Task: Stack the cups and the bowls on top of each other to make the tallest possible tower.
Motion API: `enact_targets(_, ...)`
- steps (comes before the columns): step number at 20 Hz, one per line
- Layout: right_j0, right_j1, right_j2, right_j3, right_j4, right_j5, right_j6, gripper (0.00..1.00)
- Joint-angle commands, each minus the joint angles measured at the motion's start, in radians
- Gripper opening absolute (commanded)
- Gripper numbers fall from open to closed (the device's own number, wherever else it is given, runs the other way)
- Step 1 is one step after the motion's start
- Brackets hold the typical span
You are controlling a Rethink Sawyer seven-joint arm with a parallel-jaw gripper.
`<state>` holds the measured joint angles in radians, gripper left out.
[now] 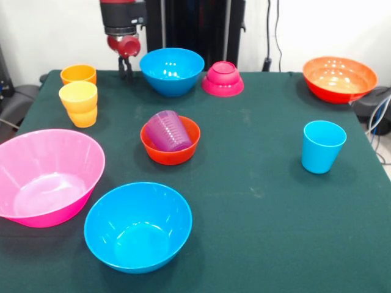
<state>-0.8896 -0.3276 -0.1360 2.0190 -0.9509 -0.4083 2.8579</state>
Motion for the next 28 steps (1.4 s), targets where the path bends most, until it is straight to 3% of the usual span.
enact_targets(1,0.009,0.305,0.195,0.011,0.087,0.001,0.147,1.0)
enact_targets(4,0.048,0.349,0.159,-0.009,0.134,-0.084,0.141,1.0)
enact_targets(7,0.089,0.318,0.119,-0.024,0.15,-0.106,0.098,1.0)
enact_targets(9,0.129,0.248,0.08,-0.02,0.155,-0.095,0.057,1.0)
enact_targets(12,0.123,0.077,0.094,-0.014,0.079,0.016,0.018,1.0)
enact_targets(14,0.083,-0.044,0.17,-0.002,0.019,0.142,0.003,1.0)
enact_targets(16,-0.003,-0.178,0.318,0.025,-0.028,0.31,-0.055,1.0)
enact_targets(18,-0.06,-0.246,0.429,0.045,-0.025,0.412,-0.134,1.0)
enact_targets(25,-0.033,-0.427,0.573,0.022,-0.039,0.555,-0.345,1.0)
enact_targets(28,-0.101,-0.426,0.701,0.066,0.044,0.668,-0.392,1.0)
